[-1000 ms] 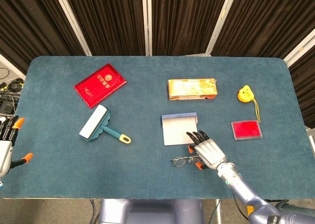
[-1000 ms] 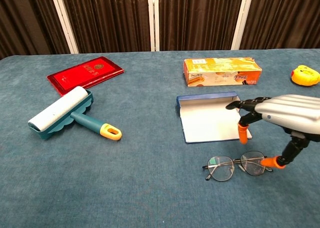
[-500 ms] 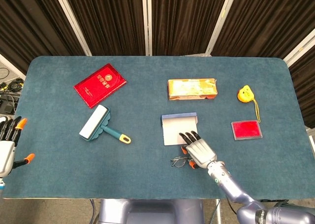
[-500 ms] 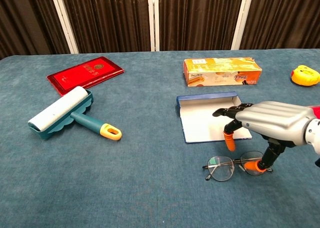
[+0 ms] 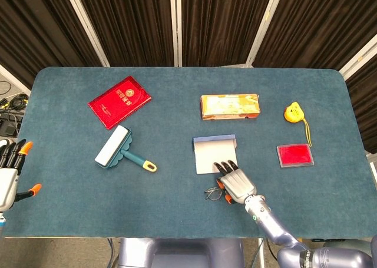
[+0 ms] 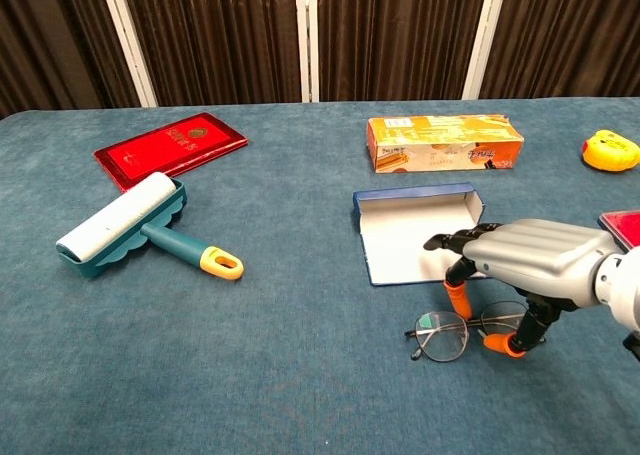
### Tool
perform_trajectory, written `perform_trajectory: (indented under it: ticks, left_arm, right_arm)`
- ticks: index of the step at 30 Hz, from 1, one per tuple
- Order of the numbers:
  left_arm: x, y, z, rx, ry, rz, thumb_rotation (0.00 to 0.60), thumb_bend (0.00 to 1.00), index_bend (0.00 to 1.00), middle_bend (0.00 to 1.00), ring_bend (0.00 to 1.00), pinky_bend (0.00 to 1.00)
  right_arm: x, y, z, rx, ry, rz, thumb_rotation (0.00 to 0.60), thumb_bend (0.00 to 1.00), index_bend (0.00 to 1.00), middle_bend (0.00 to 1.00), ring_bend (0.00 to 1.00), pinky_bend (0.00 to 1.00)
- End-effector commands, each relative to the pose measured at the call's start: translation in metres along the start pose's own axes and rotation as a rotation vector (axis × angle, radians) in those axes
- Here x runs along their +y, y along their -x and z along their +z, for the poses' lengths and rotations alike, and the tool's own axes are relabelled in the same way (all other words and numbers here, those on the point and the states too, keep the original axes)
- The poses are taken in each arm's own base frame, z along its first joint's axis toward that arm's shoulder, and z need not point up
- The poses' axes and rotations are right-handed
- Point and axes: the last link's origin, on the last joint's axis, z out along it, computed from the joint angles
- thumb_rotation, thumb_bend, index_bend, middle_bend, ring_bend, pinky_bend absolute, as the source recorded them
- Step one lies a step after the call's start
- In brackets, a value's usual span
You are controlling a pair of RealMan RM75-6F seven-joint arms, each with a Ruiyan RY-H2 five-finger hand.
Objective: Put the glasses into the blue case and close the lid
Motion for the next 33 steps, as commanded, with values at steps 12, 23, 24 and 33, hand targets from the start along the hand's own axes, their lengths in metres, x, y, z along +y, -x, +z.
perform_trajectory:
  ticks: [12,23,24,33]
  left_arm:
    - [0.0,0.001,0.0,-0.006,-0.002,-0.002,0.6,0.0,0.0,0.0,0.0,0.0]
    - [0.0,0.001,0.001,-0.011,-0.002,-0.002,0.6,0.0,0.0,0.0,0.0,0.0]
    - [0.0,0.001,0.001,-0.011,-0.002,-0.002,0.6,0.0,0.0,0.0,0.0,0.0]
    - [-0.001,0.0,0.0,-0.01,-0.003,-0.006,0.6,0.0,0.0,0.0,0.0,0.0]
  right_arm:
    - [0.002,0.006,0.002,-0.013,0.007,-0.009,0.6,0.29,0.56,0.0,0.0,0.0]
    - [0.003,0.002,0.002,0.006,0.002,0.004,0.6,0.37,0.62,0.0,0.0,0.0]
    - [0.003,0.001,0.002,0.009,0.002,0.007,0.6,0.37,0.62,0.0,0.0,0.0]
    - [0.006,-0.01,0.006,0.049,0.015,0.058,0.6,0.38,0.63,0.0,0.0,0.0]
